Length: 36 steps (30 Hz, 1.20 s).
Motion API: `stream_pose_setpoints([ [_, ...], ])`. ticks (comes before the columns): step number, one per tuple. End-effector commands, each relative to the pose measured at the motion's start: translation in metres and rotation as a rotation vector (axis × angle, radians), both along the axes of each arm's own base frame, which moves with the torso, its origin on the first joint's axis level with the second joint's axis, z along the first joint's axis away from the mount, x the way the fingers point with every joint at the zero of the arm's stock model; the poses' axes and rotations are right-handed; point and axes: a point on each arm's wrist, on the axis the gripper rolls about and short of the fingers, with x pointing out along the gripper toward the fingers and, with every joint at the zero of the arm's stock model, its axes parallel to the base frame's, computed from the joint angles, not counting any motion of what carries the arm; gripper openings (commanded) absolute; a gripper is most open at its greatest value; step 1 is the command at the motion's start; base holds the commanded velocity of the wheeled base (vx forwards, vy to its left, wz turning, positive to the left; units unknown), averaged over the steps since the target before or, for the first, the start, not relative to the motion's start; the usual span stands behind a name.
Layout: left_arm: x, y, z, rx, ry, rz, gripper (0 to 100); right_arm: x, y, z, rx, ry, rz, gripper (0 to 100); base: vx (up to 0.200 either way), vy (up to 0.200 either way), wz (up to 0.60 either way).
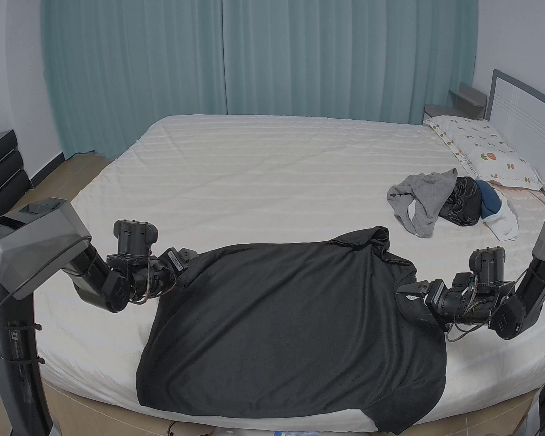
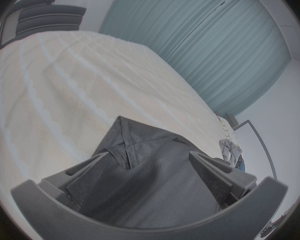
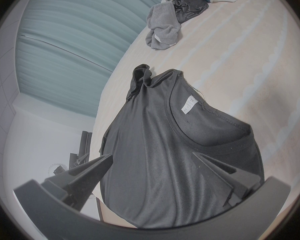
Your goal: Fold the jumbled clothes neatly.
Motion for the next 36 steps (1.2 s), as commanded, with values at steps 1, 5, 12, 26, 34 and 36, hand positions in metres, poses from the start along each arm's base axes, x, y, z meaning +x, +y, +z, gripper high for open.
stream_pose_setpoints([
  [1, 0.016, -0.005, -0.025, -0.005, 0.051, -0.008, 100, 0.0, 0.001, -0.006, -0.003, 0.022, 0.003, 100, 0.0, 0.0, 0.0],
  [5, 0.021, -0.006, -0.033, -0.006, 0.084, -0.006, 100, 0.001, 0.001, -0.007, -0.004, 0.021, 0.002, 100, 0.0, 0.0, 0.0],
  [12, 0.047, -0.012, -0.039, -0.05, 0.057, 0.019, 100, 0.001, 0.001, -0.009, -0.004, 0.03, 0.001, 100, 0.0, 0.0, 0.0],
  [26, 0.069, 0.018, -0.002, -0.147, -0.033, 0.158, 0, 0.002, 0.001, -0.011, -0.004, 0.033, 0.002, 100, 0.0, 0.0, 0.0],
  [34, 0.068, 0.02, -0.003, -0.141, -0.008, 0.162, 0, 0.001, 0.002, -0.011, -0.005, 0.034, 0.007, 100, 0.0, 0.0, 0.0],
  [36, 0.068, 0.02, -0.002, -0.141, -0.008, 0.162, 0, 0.001, 0.002, -0.011, -0.005, 0.034, 0.007, 100, 0.0, 0.0, 0.0],
])
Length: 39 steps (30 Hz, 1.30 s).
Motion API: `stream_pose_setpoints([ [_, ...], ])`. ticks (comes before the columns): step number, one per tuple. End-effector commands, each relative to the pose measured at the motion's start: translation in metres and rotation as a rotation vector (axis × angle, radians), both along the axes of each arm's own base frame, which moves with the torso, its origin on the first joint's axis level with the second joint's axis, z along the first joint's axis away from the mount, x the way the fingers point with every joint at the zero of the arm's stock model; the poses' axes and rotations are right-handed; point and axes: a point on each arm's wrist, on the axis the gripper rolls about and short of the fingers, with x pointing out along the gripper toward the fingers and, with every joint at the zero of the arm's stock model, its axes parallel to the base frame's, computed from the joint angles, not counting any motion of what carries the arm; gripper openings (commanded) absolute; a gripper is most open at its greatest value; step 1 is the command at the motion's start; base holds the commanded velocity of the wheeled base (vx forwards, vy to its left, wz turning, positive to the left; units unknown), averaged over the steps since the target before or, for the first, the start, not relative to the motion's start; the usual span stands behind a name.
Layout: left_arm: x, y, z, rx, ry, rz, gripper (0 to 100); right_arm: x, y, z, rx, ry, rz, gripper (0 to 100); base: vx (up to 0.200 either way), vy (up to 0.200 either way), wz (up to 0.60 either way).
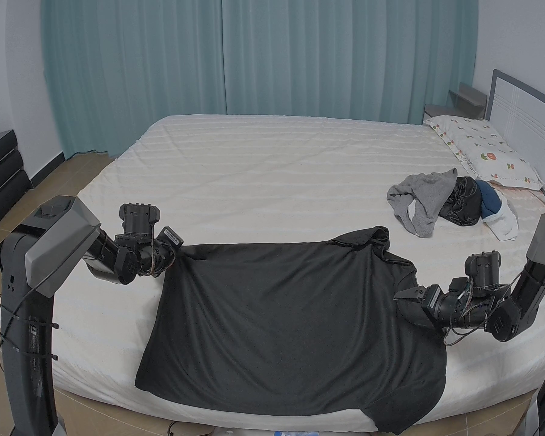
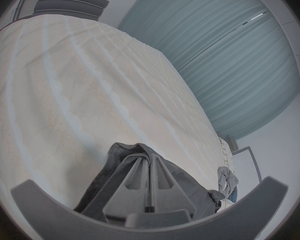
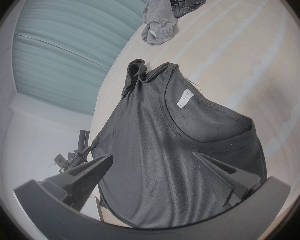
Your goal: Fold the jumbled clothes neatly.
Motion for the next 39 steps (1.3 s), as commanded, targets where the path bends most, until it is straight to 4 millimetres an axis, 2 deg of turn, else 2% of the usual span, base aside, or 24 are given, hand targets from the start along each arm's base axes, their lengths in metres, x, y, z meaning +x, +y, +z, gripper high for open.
stream_pose_setpoints([
  [1, -0.002, 0.001, 0.006, 0.001, -0.007, 0.0, 0, 0.0, 0.0, 0.0, -0.001, 0.001, -0.001, 100, 0.0, 0.0, 0.0],
  [4, -0.011, 0.001, 0.004, 0.005, 0.034, -0.006, 0, 0.0, 0.0, 0.0, 0.0, 0.0, 0.0, 100, 0.0, 0.0, 0.0],
  [5, -0.014, 0.002, 0.005, 0.003, 0.043, -0.011, 100, 0.0, 0.0, 0.0, -0.001, 0.0, 0.0, 100, 0.0, 0.0, 0.0],
  [10, -0.033, 0.0, 0.004, 0.03, 0.127, -0.049, 100, 0.0, 0.0, 0.0, -0.001, 0.0, -0.001, 100, 0.0, 0.0, 0.0],
  [11, -0.045, 0.001, 0.001, 0.082, 0.191, -0.092, 100, 0.0, 0.0, 0.0, -0.001, 0.0, -0.001, 100, 0.0, 0.0, 0.0],
  [12, -0.045, 0.001, 0.001, 0.082, 0.191, -0.092, 100, 0.0, 0.0, 0.0, -0.001, 0.0, -0.001, 100, 0.0, 0.0, 0.0],
  [13, -0.056, 0.003, -0.001, 0.133, 0.246, -0.133, 100, 0.0, 0.0, -0.001, -0.001, 0.001, -0.001, 100, 0.0, 0.0, 0.0],
  [15, -0.063, 0.003, -0.001, 0.164, 0.276, -0.162, 100, 0.001, 0.0, -0.001, -0.001, 0.003, -0.001, 100, 0.0, 0.0, 0.0],
  [19, -0.063, 0.003, 0.004, 0.175, 0.261, -0.169, 100, 0.0, 0.0, -0.002, -0.001, 0.004, 0.0, 100, 0.0, 0.0, 0.0],
  [21, -0.06, 0.004, 0.01, 0.166, 0.237, -0.16, 100, 0.0, 0.0, -0.002, -0.001, 0.004, -0.001, 100, 0.0, 0.0, 0.0],
  [22, -0.054, 0.005, 0.019, 0.161, 0.202, -0.149, 100, 0.0, 0.0, -0.002, -0.001, 0.004, -0.001, 100, 0.0, 0.0, 0.0],
  [26, -0.036, 0.007, 0.032, 0.115, 0.139, -0.1, 100, 0.0, 0.0, -0.002, -0.001, 0.004, 0.0, 100, 0.0, 0.0, 0.0],
  [31, -0.013, 0.007, 0.012, 0.094, 0.14, -0.079, 100, 0.0, 0.001, -0.002, -0.001, 0.006, 0.002, 100, 0.0, 0.0, 0.0],
  [33, -0.001, 0.006, -0.003, 0.095, 0.145, -0.078, 100, 0.001, 0.001, -0.002, 0.0, 0.006, 0.003, 100, 0.0, 0.0, 0.0],
  [39, 0.014, 0.003, -0.01, 0.089, 0.122, -0.083, 100, 0.002, 0.001, -0.005, -0.002, 0.012, 0.002, 100, 0.0, 0.0, 0.0],
])
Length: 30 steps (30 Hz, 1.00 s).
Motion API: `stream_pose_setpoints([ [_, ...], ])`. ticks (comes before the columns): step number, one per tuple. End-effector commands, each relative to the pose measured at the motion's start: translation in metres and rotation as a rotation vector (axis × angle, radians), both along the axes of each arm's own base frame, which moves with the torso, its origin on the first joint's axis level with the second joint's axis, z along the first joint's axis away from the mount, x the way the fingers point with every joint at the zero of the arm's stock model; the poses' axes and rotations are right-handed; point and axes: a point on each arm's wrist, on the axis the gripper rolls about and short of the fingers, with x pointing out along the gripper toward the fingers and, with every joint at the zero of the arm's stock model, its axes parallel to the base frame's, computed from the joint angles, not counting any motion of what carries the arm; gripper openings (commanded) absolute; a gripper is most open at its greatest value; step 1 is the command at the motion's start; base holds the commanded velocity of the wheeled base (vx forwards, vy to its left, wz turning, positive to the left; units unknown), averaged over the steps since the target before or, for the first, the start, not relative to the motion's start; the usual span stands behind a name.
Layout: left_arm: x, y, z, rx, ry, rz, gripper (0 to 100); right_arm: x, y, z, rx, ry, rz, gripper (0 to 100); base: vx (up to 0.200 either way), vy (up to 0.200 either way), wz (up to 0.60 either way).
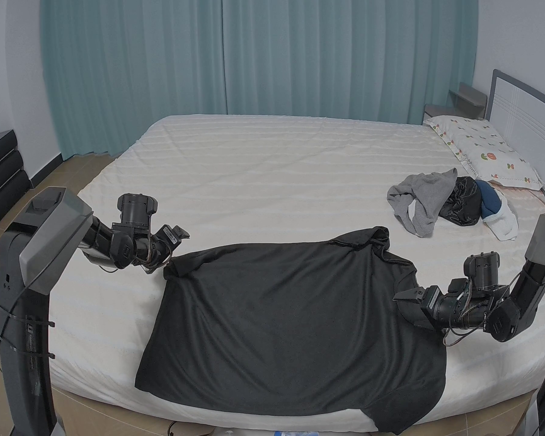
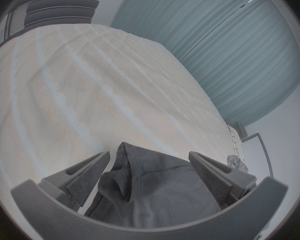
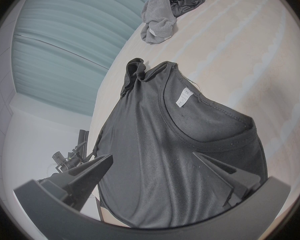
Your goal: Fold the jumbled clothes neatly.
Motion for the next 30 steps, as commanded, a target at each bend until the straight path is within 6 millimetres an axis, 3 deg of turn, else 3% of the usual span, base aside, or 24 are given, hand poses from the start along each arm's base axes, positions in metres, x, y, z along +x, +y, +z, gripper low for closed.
stream_pose_setpoints([
  [1, 0.012, -0.003, -0.028, -0.002, 0.03, -0.006, 100, 0.001, 0.001, -0.003, 0.0, 0.007, 0.002, 100, 0.0, 0.0, 0.0],
  [2, 0.012, -0.005, -0.031, -0.001, 0.037, -0.01, 0, 0.001, 0.001, -0.003, -0.001, 0.007, 0.001, 100, 0.0, 0.0, 0.0],
  [5, 0.011, -0.009, -0.039, 0.001, 0.053, -0.019, 0, 0.001, 0.0, -0.003, 0.0, 0.005, 0.001, 100, 0.0, 0.0, 0.0],
  [9, 0.013, -0.007, -0.036, 0.006, 0.04, -0.01, 0, 0.002, 0.001, -0.003, 0.0, 0.007, 0.002, 100, 0.0, 0.0, 0.0],
  [19, 0.02, 0.021, 0.0, 0.043, -0.079, 0.119, 0, 0.01, 0.001, 0.003, 0.001, -0.03, -0.003, 100, 0.0, 0.0, 0.0],
  [24, 0.021, 0.021, 0.004, 0.049, -0.104, 0.129, 0, 0.027, 0.003, 0.007, -0.006, -0.074, -0.014, 100, 0.0, 0.0, 0.0],
  [30, 0.023, 0.014, 0.003, 0.049, -0.111, 0.11, 0, 0.075, 0.018, 0.001, -0.02, -0.134, -0.007, 100, 0.0, 0.0, 0.0],
])
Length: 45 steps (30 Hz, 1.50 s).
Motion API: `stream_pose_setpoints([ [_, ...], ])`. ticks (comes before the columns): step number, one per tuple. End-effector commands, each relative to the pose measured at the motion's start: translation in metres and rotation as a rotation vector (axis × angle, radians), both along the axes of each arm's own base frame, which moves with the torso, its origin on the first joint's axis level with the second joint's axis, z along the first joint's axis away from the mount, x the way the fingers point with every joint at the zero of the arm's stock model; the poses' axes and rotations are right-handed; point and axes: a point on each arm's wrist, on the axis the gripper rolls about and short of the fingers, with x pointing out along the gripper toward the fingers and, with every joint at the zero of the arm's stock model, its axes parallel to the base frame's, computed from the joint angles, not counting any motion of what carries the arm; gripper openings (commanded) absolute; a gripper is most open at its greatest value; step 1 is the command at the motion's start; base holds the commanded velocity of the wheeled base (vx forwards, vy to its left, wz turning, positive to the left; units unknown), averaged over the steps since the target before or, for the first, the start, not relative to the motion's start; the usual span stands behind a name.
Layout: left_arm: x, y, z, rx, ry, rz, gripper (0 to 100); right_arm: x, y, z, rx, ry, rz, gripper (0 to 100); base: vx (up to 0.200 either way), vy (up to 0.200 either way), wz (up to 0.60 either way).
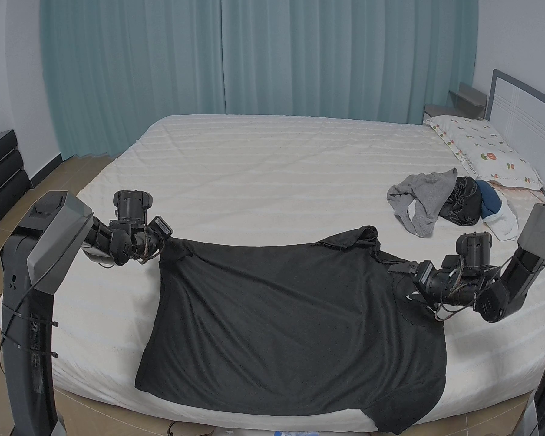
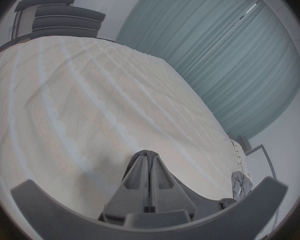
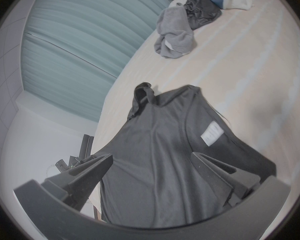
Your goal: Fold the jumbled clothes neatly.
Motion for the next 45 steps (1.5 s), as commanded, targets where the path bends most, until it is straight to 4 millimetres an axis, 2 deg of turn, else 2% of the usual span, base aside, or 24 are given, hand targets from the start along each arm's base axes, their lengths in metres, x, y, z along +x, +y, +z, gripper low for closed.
stream_pose_setpoints([
  [1, 0.004, -0.006, 0.007, 0.001, -0.031, -0.009, 0, 0.044, 0.015, -0.01, -0.011, -0.017, 0.014, 100, 0.0, 0.0, 0.0],
  [6, 0.005, -0.006, 0.013, -0.002, -0.045, -0.004, 0, 0.09, 0.03, 0.002, -0.01, -0.025, 0.029, 100, 0.0, 0.0, 0.0],
  [8, 0.004, -0.006, 0.013, -0.001, -0.04, -0.004, 0, 0.099, 0.035, 0.004, -0.007, -0.023, 0.035, 100, 0.0, 0.0, 0.0],
  [14, 0.003, -0.009, 0.011, 0.014, -0.034, 0.012, 0, 0.138, 0.049, -0.025, -0.121, -0.036, -0.022, 100, 0.0, 0.0, 0.0],
  [18, 0.003, -0.009, 0.011, 0.014, -0.031, 0.012, 0, 0.149, 0.051, -0.034, -0.203, -0.072, 0.001, 100, 0.0, 0.0, 0.0],
  [22, 0.002, -0.011, 0.011, 0.015, -0.026, 0.008, 0, 0.163, 0.056, -0.053, -0.279, -0.101, -0.028, 100, 0.0, 0.0, 0.0],
  [23, 0.002, -0.012, 0.011, 0.015, -0.026, 0.007, 0, 0.166, 0.056, -0.055, -0.295, -0.109, -0.037, 0, 0.0, 0.0, 0.0],
  [32, 0.002, -0.016, 0.007, 0.016, -0.018, -0.001, 0, 0.189, 0.055, -0.062, -0.346, -0.183, -0.096, 0, 0.0, 0.0, 0.0],
  [37, 0.004, -0.016, 0.009, 0.023, -0.039, 0.001, 0, 0.207, 0.042, -0.035, -0.337, -0.292, -0.187, 0, 0.0, 0.0, 0.0],
  [39, 0.005, -0.016, 0.009, 0.024, -0.04, 0.0, 0, 0.208, 0.04, -0.033, -0.337, -0.297, -0.194, 0, 0.0, 0.0, 0.0],
  [41, 0.01, -0.016, 0.007, 0.022, -0.069, 0.0, 0, 0.215, 0.026, -0.031, -0.349, -0.326, -0.265, 0, 0.0, 0.0, 0.0],
  [45, 0.017, -0.017, 0.008, 0.016, -0.127, 0.005, 0, 0.217, 0.019, -0.029, -0.346, -0.364, -0.296, 0, 0.0, 0.0, 0.0],
])
